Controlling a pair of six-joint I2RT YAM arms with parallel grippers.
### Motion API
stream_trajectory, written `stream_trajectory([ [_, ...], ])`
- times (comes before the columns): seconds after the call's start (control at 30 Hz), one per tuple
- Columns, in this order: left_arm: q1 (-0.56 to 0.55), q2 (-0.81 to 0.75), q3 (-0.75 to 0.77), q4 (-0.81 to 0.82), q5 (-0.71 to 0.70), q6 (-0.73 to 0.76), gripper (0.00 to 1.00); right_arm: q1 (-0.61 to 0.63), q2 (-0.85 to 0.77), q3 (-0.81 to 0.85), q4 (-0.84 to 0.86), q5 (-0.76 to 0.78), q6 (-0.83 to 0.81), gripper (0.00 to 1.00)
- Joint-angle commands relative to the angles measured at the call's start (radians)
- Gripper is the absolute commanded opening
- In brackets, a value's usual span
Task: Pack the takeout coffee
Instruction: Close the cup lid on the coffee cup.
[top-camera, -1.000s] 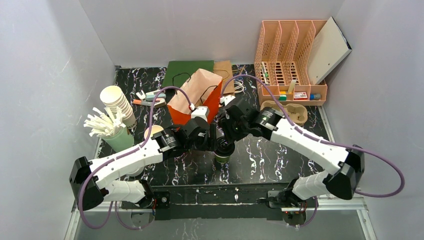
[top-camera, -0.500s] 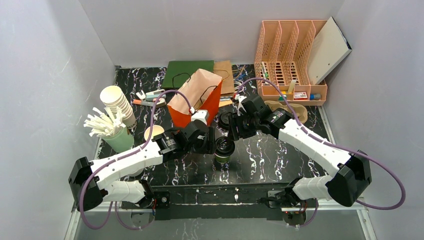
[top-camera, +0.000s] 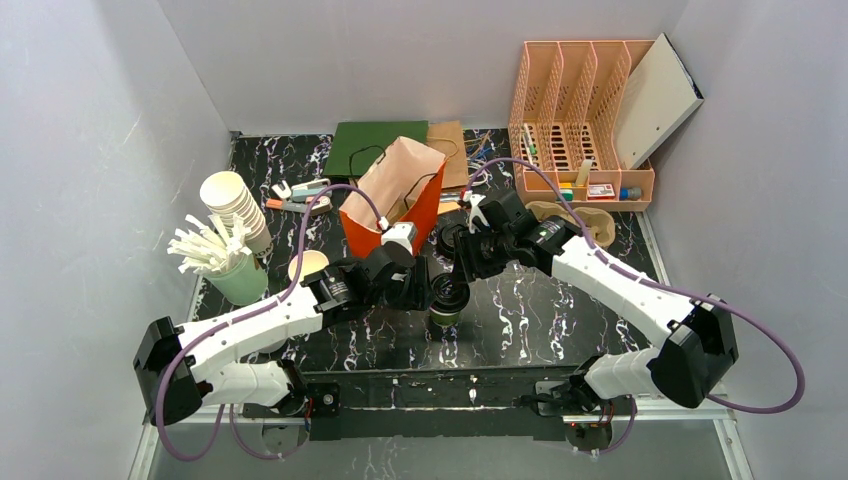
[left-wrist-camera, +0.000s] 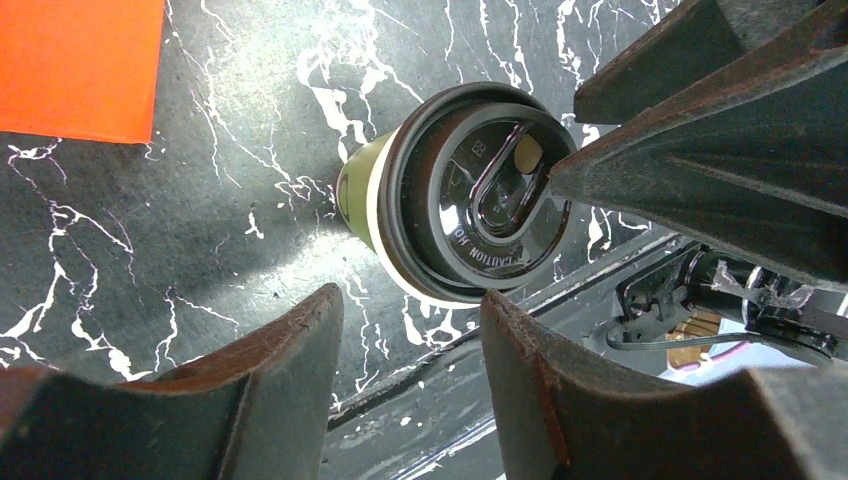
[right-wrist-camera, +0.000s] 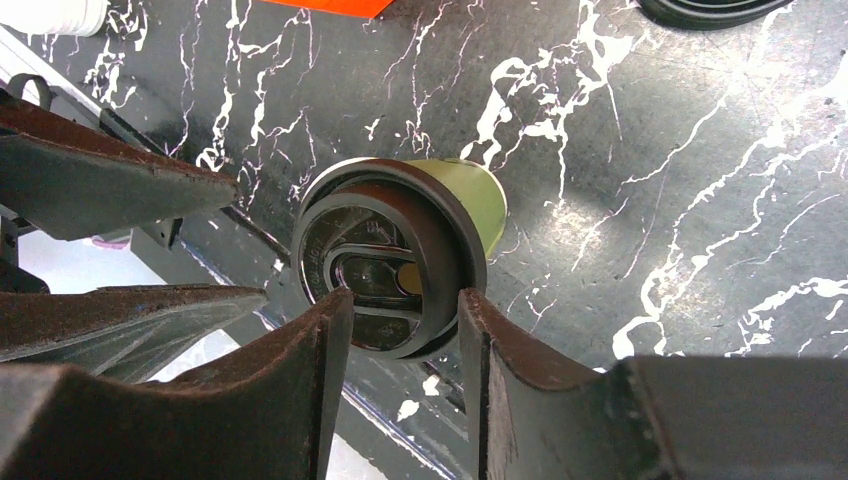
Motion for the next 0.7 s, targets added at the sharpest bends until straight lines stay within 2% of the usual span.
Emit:
stream_trajectory([
  [0.0, 0.004, -0.007, -0.017, 0.002, 0.019, -0.019, 0.50, -0.003, 0.003, 0.001, 0.024, -0.036, -0.007, 0.50],
  [0.3, 0.004, 0.017, -0.018, 0.023, 0.050, -0.019, 0.51, -0.004, 0.018, -0.008, 0.031, -0.084, -0.007, 0.46],
  [0.67, 0.004, 0.028, -0.014, 0.014, 0.043, -0.015, 0.54, -0.003, 0.028, -0.005, 0.033, -0.099, -0.011, 0.46],
])
